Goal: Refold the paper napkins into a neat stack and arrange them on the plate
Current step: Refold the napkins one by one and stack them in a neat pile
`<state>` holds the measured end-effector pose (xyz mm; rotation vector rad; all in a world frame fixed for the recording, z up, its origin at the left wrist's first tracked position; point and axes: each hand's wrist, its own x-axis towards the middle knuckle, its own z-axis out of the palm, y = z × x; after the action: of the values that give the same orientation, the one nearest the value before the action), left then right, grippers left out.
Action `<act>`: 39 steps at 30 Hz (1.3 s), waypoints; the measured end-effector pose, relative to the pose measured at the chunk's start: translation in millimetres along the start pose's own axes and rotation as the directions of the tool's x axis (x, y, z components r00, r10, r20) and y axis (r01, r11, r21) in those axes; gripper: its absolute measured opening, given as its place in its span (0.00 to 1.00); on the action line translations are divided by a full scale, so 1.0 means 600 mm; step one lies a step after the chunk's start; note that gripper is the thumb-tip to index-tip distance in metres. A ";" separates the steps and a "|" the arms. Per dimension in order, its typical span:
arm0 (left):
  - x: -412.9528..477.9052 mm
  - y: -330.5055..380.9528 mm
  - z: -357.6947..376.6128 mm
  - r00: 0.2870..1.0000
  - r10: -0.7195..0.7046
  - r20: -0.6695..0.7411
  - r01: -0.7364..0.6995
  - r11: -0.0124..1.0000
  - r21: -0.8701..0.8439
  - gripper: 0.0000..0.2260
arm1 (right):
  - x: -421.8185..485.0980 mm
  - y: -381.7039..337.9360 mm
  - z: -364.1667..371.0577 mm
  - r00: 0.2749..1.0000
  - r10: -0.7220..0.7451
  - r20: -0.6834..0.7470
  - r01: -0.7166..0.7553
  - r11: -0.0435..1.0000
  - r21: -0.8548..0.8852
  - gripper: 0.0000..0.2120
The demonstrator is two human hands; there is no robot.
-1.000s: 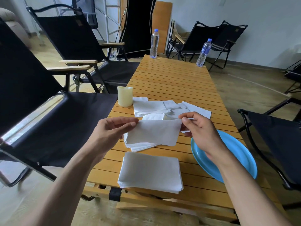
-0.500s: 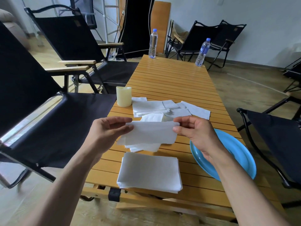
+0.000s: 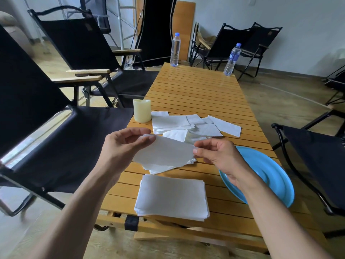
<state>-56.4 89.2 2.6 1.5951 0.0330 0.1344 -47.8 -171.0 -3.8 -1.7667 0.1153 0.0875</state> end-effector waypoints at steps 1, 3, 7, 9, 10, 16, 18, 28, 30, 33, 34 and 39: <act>0.000 0.000 0.000 1.000 0.014 -0.008 -0.014 1.000 -0.009 0.13 | 0.000 0.001 0.003 1.000 0.015 0.012 -0.015 1.000 -0.006 0.08; 0.000 0.001 0.001 0.999 0.032 -0.020 -0.033 0.999 -0.021 0.12 | -0.001 0.002 0.009 0.998 0.048 0.039 -0.048 0.999 0.017 0.08; 0.000 0.006 -0.002 0.996 0.074 -0.050 -0.074 0.997 -0.006 0.09 | -0.004 0.004 0.024 0.981 0.141 0.133 -0.158 0.979 0.126 0.07; -0.001 0.012 -0.004 0.994 0.100 -0.041 -0.102 0.994 -0.047 0.10 | -0.006 0.004 0.029 0.964 0.192 0.185 -0.220 0.964 0.148 0.10; -0.001 0.015 -0.004 0.993 0.109 -0.035 -0.112 0.991 -0.074 0.10 | -0.007 0.004 0.032 0.956 0.215 0.201 -0.249 0.955 0.163 0.14; -0.004 0.031 -0.003 0.995 0.051 0.090 -0.016 0.936 -0.352 0.11 | -0.008 -0.005 0.047 0.850 0.286 0.442 -0.460 0.811 0.360 0.36; -0.003 0.030 -0.002 0.994 0.029 0.104 0.012 0.926 -0.376 0.10 | -0.010 -0.007 0.050 0.827 0.244 0.507 -0.468 0.798 0.380 0.34; 0.005 0.011 -0.015 0.998 0.056 0.015 -0.053 0.988 -0.142 0.12 | -0.007 -0.011 0.027 0.915 0.132 0.382 -0.310 0.837 0.452 0.26; 0.005 0.010 -0.015 0.998 0.063 0.019 -0.060 0.990 -0.130 0.11 | -0.005 -0.010 0.027 0.928 0.133 0.347 -0.295 0.833 0.469 0.23; 0.004 0.009 -0.012 0.998 0.057 0.018 -0.054 0.988 -0.144 0.09 | -0.001 -0.005 0.029 0.951 0.134 0.279 -0.263 0.827 0.498 0.18; 0.005 0.009 -0.010 0.998 0.054 0.018 -0.050 0.986 -0.160 0.09 | 0.000 -0.003 0.029 0.954 0.133 0.269 -0.257 0.826 0.502 0.17; 0.002 0.011 -0.004 0.999 0.047 0.026 -0.039 0.969 -0.244 0.12 | 0.003 0.001 0.026 0.946 0.142 0.292 -0.271 0.842 0.466 0.18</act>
<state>-56.1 91.7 9.2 1.3524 -0.0409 0.1416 -46.2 -156.1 -7.6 -1.2014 0.1353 0.4021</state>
